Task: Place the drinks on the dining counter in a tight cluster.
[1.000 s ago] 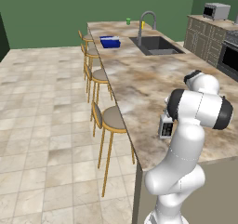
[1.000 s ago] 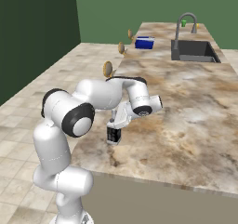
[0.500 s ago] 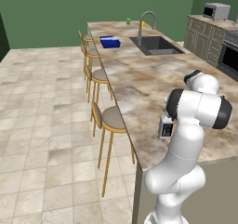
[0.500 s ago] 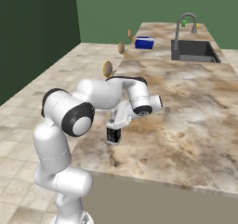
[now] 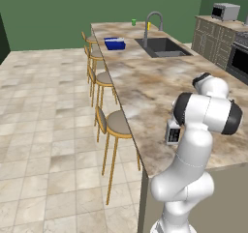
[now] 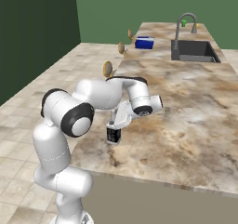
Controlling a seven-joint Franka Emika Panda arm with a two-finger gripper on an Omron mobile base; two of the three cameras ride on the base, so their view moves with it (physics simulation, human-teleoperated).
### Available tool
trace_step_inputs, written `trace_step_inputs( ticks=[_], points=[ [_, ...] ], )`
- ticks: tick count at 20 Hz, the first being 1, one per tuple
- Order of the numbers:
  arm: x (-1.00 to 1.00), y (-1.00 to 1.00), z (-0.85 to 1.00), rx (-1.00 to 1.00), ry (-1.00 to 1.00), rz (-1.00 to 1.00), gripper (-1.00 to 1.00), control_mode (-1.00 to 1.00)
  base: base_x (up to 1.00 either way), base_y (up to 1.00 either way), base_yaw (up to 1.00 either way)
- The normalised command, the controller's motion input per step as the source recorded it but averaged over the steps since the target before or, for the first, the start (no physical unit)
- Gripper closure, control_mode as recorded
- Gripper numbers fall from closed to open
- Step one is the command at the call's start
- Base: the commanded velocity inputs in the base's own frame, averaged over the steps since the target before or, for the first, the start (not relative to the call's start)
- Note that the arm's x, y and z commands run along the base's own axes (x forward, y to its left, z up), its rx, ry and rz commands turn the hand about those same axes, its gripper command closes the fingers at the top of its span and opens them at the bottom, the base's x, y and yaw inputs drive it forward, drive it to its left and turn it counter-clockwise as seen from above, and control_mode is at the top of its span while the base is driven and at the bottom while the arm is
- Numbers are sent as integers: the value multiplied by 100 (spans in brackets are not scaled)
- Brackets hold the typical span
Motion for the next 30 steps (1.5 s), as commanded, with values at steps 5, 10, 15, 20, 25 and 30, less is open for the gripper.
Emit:
trace_step_inputs(
  ticks=[5,10,15,20,25,30],
  points=[
    [-25,-6,19,0,-11,-3,-100,-100,0,0,0],
    [-32,-10,11,3,-3,-5,-100,-100,0,0,0],
    [-42,-15,8,3,0,-7,-100,-100,0,0,0],
    [-17,-9,18,1,0,-12,-100,-100,0,0,0],
    [-6,0,20,0,0,-19,-100,-100,0,0,0],
    [-15,0,41,-1,12,-29,-100,-100,0,0,0]
  ],
)
